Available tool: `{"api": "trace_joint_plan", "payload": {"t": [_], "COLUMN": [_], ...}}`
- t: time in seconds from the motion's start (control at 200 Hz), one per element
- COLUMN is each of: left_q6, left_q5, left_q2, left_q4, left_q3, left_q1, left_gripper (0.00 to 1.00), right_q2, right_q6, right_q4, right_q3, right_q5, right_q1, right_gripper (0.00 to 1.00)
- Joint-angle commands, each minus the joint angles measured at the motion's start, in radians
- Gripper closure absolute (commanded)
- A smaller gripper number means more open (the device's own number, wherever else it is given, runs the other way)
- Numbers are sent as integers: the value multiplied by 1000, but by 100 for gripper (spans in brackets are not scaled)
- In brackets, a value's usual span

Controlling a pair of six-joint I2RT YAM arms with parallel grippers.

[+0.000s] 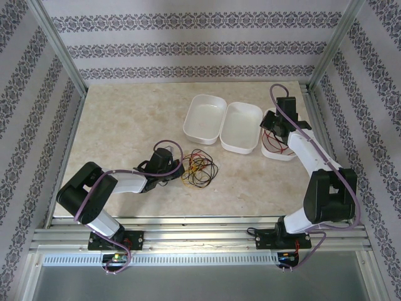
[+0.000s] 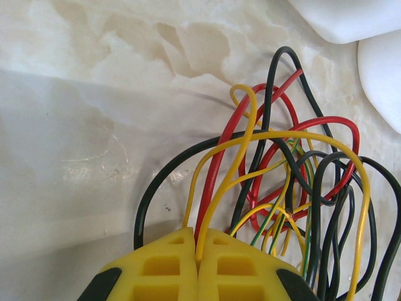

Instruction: Untangle the cables

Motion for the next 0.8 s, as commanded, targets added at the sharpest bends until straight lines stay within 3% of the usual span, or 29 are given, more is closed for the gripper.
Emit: {"api": "trace_joint_plan", "payload": {"t": [0.0,0.425,0.794], "left_q6": [-14,-17,-21], "left_q5": [-2,6,14], "left_q2": [-14,6,19], "left_q4": [13,36,62], "left_q3": [5,4,-6], "left_q1": [-6,-6,-7], "left_gripper": [100,100,100], "right_q2": [26,129,144], "right_q6": [36,44,28], "right_q4": [29,76,64], "right_q3": [28,67,79], "right_q5": [-88,-275,-209], "right_q1": [-25,-65,-23], "right_gripper": [100,100,100]}}
